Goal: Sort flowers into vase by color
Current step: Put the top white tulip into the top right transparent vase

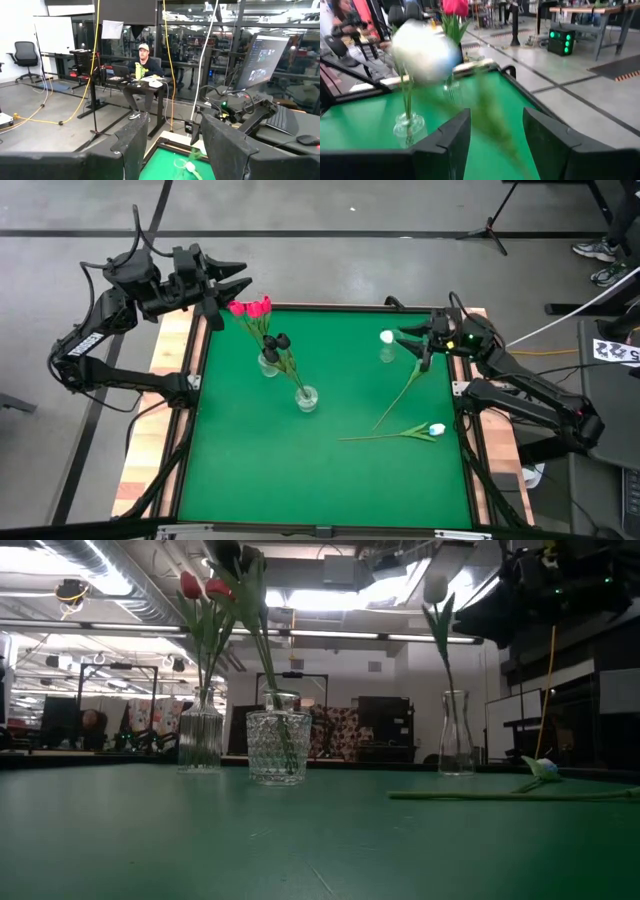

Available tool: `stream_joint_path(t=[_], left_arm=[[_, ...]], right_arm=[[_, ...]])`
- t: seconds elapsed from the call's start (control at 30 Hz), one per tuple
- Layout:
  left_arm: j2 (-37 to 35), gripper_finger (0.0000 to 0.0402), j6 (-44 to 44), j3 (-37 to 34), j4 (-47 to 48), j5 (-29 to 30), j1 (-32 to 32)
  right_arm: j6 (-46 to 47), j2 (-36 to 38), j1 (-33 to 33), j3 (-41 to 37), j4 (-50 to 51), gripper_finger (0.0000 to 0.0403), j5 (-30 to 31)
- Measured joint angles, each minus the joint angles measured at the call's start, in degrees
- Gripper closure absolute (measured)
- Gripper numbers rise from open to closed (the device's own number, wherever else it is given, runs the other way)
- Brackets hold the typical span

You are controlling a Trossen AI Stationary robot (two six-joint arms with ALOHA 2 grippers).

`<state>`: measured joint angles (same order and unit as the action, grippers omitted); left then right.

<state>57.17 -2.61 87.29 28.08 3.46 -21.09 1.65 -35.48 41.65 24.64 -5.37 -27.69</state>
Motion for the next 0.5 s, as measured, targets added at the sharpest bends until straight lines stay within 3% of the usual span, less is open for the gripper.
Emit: stream_joint_path(t=[0.33,0.5], left_arm=[[0.0,0.022,0.0,0.0,0.0,0.0,0.0],[0.0,0.022,-0.3,0.0,0.0,0.0,0.0]], right_arm=[[-0.8,8.3,0.0,0.0,6.1,0.0221,2.9],[-4.8,12.5,0.0,0.2,12.1,0.0221,-3.1]])
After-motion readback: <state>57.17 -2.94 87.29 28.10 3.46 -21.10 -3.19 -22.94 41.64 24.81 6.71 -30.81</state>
